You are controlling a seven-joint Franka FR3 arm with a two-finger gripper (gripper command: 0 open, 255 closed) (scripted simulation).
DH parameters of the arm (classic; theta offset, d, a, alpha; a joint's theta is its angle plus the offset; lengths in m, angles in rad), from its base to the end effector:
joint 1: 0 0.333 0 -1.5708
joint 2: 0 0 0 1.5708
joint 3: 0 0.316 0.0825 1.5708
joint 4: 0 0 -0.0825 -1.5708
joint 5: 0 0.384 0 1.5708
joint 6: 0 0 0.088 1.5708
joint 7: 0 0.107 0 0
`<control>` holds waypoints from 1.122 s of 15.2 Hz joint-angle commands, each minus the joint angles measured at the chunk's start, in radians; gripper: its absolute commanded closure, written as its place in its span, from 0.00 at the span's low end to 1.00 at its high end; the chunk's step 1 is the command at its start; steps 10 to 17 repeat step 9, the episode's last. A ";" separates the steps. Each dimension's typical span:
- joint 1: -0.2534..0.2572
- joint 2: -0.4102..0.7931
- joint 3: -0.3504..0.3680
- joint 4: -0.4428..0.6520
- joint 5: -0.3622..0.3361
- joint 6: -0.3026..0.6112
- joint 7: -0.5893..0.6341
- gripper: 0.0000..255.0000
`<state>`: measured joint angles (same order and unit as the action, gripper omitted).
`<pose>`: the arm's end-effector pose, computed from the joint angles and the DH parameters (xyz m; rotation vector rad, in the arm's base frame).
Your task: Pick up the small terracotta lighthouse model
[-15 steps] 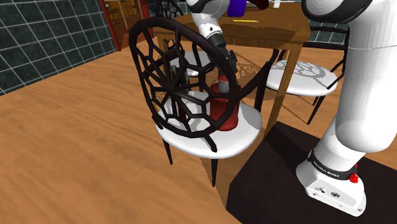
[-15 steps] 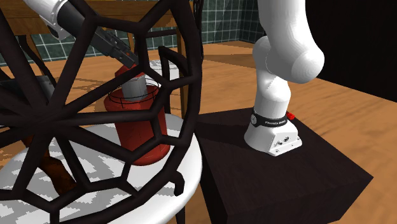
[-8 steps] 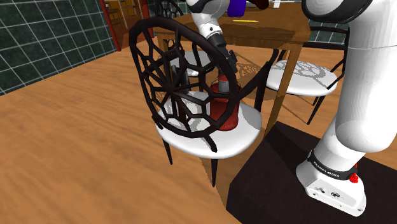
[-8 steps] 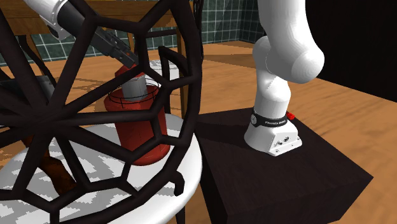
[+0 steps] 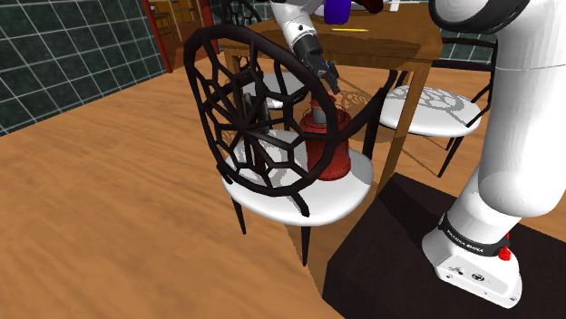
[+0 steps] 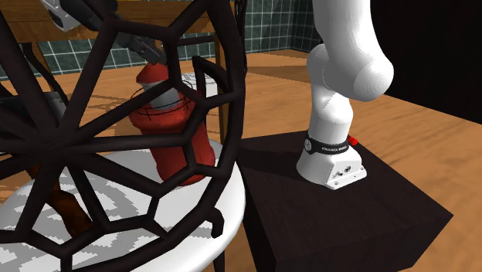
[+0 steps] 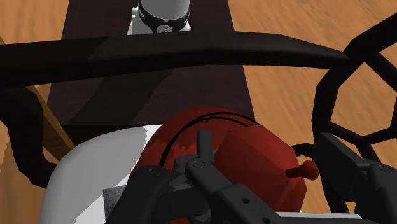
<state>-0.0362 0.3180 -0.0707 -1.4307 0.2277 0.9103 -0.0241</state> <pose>0.5501 -0.0222 0.4868 -2.6474 0.0387 1.1566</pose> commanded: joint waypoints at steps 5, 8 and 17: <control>-0.005 0.007 0.000 0.095 0.013 -0.086 0.019 1.00; -0.007 0.013 0.000 0.133 0.019 -0.117 0.027 1.00; -0.007 0.013 0.000 0.133 0.019 -0.117 0.027 1.00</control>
